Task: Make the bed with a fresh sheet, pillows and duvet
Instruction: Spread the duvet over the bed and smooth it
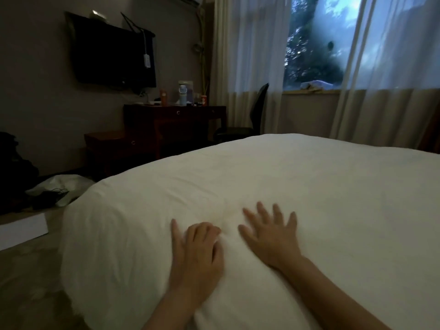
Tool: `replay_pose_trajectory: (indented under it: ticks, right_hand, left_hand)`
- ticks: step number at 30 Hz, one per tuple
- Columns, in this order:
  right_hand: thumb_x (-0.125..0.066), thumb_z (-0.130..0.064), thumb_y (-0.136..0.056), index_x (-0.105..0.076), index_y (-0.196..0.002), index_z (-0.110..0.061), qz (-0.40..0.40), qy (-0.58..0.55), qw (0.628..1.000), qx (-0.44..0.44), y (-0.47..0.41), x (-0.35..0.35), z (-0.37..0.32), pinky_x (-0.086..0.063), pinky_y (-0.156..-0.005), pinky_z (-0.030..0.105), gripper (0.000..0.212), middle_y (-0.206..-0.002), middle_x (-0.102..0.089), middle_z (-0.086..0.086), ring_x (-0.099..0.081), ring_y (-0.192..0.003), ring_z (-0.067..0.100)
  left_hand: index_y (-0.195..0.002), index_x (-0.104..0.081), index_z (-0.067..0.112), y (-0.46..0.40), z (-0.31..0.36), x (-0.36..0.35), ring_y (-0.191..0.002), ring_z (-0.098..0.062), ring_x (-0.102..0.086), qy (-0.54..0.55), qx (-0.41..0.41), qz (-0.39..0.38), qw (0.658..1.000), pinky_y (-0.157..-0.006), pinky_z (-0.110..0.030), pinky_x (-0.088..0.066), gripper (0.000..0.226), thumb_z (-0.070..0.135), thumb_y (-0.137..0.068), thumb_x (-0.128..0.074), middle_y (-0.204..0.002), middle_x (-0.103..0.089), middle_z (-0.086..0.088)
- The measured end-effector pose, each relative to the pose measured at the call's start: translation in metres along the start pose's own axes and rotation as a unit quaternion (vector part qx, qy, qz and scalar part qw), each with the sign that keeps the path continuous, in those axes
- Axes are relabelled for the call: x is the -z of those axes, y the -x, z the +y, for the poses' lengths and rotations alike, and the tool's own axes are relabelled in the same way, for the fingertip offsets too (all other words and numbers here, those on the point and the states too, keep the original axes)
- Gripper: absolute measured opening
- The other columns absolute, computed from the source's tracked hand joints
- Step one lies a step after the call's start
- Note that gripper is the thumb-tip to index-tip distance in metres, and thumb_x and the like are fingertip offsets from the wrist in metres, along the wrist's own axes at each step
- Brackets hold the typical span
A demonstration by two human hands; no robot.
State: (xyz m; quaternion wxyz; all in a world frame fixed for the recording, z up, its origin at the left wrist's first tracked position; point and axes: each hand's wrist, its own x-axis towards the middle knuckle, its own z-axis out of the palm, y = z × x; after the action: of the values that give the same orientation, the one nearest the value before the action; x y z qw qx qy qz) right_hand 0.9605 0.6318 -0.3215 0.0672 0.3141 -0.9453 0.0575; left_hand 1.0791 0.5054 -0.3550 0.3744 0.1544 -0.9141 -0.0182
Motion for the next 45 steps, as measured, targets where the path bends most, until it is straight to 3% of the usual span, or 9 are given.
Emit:
replay_pose_trajectory:
  ticks: [9, 13, 18, 25, 30, 33, 36, 41, 45]
  right_hand:
    - [-0.003, -0.05, -0.098, 0.001, -0.153, -0.034, -0.023, 0.009, 0.998, -0.065, -0.017, -0.006, -0.066, 0.013, -0.113, 0.059, 0.058, -0.162, 0.003, -0.006, 0.011, -0.148, 0.024]
    - [0.021, -0.056, -0.067, -0.001, -0.153, -0.034, 0.005, 0.001, 0.999, -0.053, -0.01, -0.009, -0.073, 0.009, -0.116, 0.051, 0.092, -0.162, -0.001, -0.009, 0.005, -0.148, 0.015]
    - [0.018, -0.058, -0.068, -0.007, -0.152, -0.039, 0.031, -0.018, 0.998, -0.057, -0.011, -0.013, -0.07, 0.011, -0.117, 0.047, 0.09, -0.161, -0.006, -0.013, 0.001, -0.148, 0.01]
    - [0.019, -0.058, -0.068, -0.005, -0.153, -0.035, 0.022, 0.005, 0.998, -0.056, -0.01, -0.016, -0.075, 0.009, -0.116, 0.052, 0.091, -0.161, -0.005, -0.007, 0.002, -0.148, 0.016]
    - [0.023, -0.076, -0.065, 0.012, -0.148, -0.043, -0.048, 0.005, 0.998, -0.03, -0.007, -0.007, -0.093, 0.016, -0.112, 0.058, 0.091, -0.161, 0.013, -0.004, 0.017, -0.147, 0.027]
    - [0.005, -0.076, -0.075, 0.014, -0.144, -0.053, -0.118, -0.027, 0.985, 0.12, 0.006, 0.008, -0.109, 0.022, -0.111, 0.053, 0.074, -0.154, 0.028, -0.011, 0.028, -0.143, 0.023]
    - [-0.04, -0.05, -0.097, -0.028, -0.146, -0.047, -0.258, -0.168, 0.917, 0.255, -0.01, 0.04, -0.087, 0.019, -0.114, 0.028, 0.05, -0.157, 0.003, -0.026, 0.012, -0.144, -0.003]
    - [-0.047, -0.049, -0.094, -0.007, -0.145, -0.046, 0.017, -0.034, 0.999, -0.019, -0.139, 0.051, 0.029, -0.013, -0.119, 0.043, 0.065, -0.159, -0.019, -0.006, -0.015, -0.147, 0.018]
    - [-0.019, -0.067, -0.094, -0.003, -0.151, -0.042, -0.06, -0.03, 0.955, -0.289, -0.232, 0.011, 0.039, -0.001, -0.112, 0.065, 0.065, -0.162, -0.007, 0.004, -0.003, -0.145, 0.041]
  left_hand:
    - [-0.107, -0.069, 0.005, -0.009, -0.019, -0.011, -0.122, -0.025, -0.049, 0.141, 0.022, -0.01, 0.99, -0.108, -0.051, -0.012, 0.046, 0.027, -0.083, -0.037, -0.112, -0.069, -0.009]
    - [-0.116, -0.069, 0.02, -0.036, -0.067, -0.011, -0.122, -0.016, -0.056, 0.101, -0.014, -0.083, 0.991, -0.11, -0.054, 0.002, 0.055, 0.041, -0.082, -0.031, -0.121, -0.066, 0.01]
    - [-0.127, -0.062, 0.025, -0.036, -0.084, -0.02, -0.126, -0.017, -0.053, 0.058, -0.043, -0.126, 0.989, -0.106, -0.062, -0.014, 0.054, 0.048, -0.088, -0.031, -0.134, -0.057, 0.011]
    - [-0.146, -0.034, 0.035, -0.032, -0.085, -0.015, -0.144, -0.006, -0.018, 0.079, -0.034, -0.148, 0.985, -0.113, -0.05, 0.008, 0.074, 0.053, -0.083, 0.002, -0.153, -0.027, 0.02]
    - [-0.129, -0.059, 0.023, -0.044, -0.094, -0.011, -0.126, -0.015, -0.052, 0.111, -0.077, -0.157, 0.978, -0.102, -0.06, -0.03, 0.061, 0.034, -0.087, -0.016, -0.137, -0.054, 0.01]
    - [-0.119, -0.066, 0.021, -0.062, -0.113, -0.01, -0.124, -0.013, -0.054, 0.2, -0.04, -0.182, 0.962, -0.107, -0.042, -0.027, 0.056, 0.039, -0.087, -0.024, -0.127, -0.062, 0.007]
    - [-0.12, -0.065, 0.028, -0.077, -0.135, -0.013, -0.126, -0.006, -0.042, 0.119, -0.112, -0.219, 0.962, -0.106, -0.043, -0.02, 0.048, 0.045, -0.088, -0.032, -0.131, -0.059, 0.012]
    - [-0.129, -0.056, 0.037, -0.115, -0.163, -0.032, -0.123, -0.01, -0.055, 0.018, -0.117, -0.308, 0.944, -0.102, -0.047, -0.02, 0.061, 0.058, -0.098, -0.007, -0.134, -0.055, 0.016]
    - [-0.148, -0.004, 0.046, -0.156, -0.194, -0.043, -0.146, -0.002, -0.001, -0.023, -0.091, -0.3, 0.949, -0.114, -0.045, 0.013, 0.114, 0.077, -0.048, 0.042, -0.154, 0.002, 0.026]
